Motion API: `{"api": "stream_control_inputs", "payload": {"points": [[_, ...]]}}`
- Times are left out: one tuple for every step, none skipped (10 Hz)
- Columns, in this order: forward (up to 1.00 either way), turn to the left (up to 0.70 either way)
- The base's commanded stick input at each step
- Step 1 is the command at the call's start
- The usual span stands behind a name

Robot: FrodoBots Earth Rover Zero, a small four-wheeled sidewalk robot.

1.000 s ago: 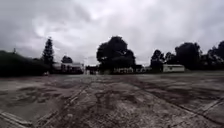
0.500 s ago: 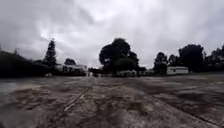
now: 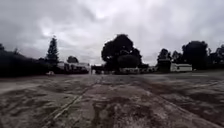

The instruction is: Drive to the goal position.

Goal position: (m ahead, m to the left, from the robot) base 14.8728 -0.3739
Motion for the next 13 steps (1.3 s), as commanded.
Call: {"api": "stream_control_inputs", "payload": {"points": [[0.70, 0.00], [0.70, 0.00], [0.70, 0.00], [0.70, 0.00], [0.70, 0.00], [0.70, 0.00], [0.70, 0.00], [0.70, 0.00], [0.70, 0.00], [0.70, 0.00], [0.70, 0.00], [0.70, 0.00], [0.70, 0.00]]}}
